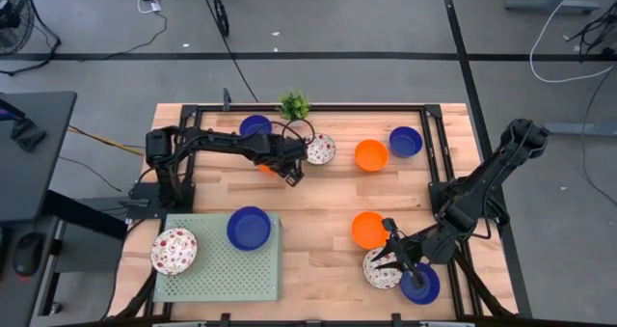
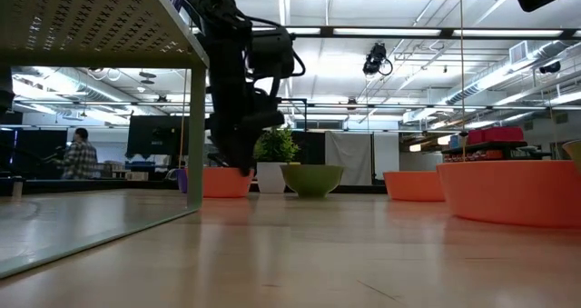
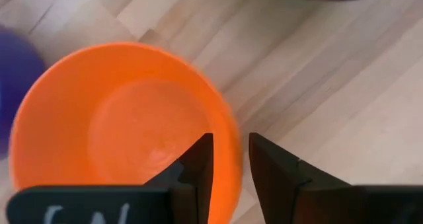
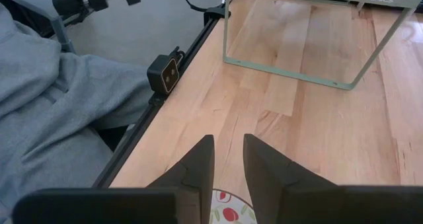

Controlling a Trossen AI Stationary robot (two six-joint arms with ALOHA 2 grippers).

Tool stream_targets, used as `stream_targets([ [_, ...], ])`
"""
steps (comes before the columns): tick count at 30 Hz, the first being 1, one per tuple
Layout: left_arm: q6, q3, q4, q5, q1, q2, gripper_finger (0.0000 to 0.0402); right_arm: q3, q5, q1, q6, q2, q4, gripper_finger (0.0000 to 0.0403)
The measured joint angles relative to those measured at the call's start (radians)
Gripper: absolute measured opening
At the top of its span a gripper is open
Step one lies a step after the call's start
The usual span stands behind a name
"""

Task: Pick & Place Mini bowls
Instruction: Put the orange bowl on the shelf

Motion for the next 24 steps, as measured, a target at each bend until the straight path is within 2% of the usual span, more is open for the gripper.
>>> stream_targets([
  [5,-0.004,0.0,-0.016,-0.015,0.0,0.0,0.0086,0.0,0.0,0.0,0.0,0.0,0.0,0.0084],
  [15,0.017,0.0,-0.016,-0.023,-0.013,0.0,0.001,0.0,0.0,0.0,0.0,0.0,0.0,0.0084],
  [18,0.025,0.002,-0.02,-0.03,-0.032,0.0,0.0008,0.0,0.0,0.0,0.0,0.0,0.0,0.0084],
  [22,0.045,0.075,-0.113,-0.043,-0.08,0.0,0.0006,0.0,0.0,0.0,-0.001,0.0,-0.001,0.0084],
  [24,0.048,0.145,-0.216,-0.073,-0.113,0.0,0.0005,0.0,0.0,0.0,-0.004,0.0,0.0,0.0084],
])
